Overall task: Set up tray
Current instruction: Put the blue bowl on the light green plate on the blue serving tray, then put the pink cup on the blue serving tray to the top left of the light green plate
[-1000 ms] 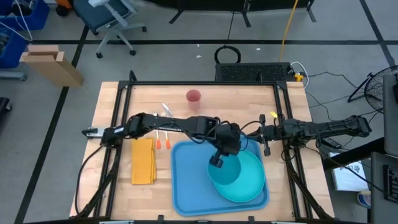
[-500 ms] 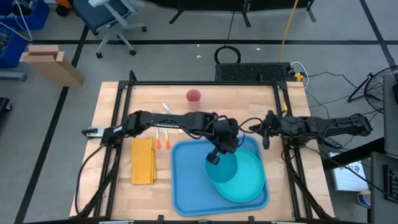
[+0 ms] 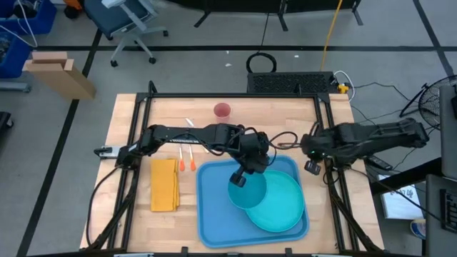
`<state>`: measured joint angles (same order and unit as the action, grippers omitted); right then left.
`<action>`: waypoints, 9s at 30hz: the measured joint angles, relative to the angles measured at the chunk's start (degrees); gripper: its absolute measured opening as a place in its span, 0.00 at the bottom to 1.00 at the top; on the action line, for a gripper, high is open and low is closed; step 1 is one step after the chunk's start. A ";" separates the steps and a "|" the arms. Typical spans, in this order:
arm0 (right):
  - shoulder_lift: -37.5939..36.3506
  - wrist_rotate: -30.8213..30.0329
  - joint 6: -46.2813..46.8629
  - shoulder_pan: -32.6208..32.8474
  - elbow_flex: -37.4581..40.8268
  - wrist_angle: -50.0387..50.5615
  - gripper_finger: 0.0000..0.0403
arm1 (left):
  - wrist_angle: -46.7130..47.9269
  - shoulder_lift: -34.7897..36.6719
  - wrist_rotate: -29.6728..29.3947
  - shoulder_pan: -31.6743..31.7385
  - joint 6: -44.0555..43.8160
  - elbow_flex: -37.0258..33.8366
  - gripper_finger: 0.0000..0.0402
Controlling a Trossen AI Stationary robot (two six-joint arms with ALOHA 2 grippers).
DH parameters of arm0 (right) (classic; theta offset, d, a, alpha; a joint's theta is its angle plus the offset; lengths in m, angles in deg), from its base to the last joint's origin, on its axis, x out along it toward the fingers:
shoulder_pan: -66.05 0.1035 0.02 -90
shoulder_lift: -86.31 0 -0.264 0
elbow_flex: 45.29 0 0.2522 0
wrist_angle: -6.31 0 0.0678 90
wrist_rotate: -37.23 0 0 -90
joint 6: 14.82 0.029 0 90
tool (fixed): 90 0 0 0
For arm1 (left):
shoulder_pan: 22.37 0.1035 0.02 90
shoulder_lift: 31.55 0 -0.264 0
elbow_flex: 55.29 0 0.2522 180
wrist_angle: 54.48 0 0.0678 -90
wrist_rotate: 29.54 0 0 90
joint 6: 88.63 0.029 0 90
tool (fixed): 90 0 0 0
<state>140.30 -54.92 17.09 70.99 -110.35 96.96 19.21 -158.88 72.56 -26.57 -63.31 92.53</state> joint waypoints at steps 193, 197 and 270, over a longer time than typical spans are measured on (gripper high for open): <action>-18.08 -19.80 -36.82 6.27 25.00 -84.39 0.00 | -91.33 79.02 -18.04 9.88 -19.63 -123.84 0.04; -10.68 -10.09 -35.48 -5.74 13.49 -71.19 0.00 | -93.57 79.02 -18.69 9.86 -18.15 -123.84 0.03; 69.49 11.17 -63.95 -32.02 -51.98 -44.72 0.48 | -91.04 78.99 -27.12 9.87 -21.81 -123.79 0.10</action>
<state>209.79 -43.75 -46.86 38.96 -162.33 52.24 -71.83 -79.89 45.43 -16.70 -85.12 -31.26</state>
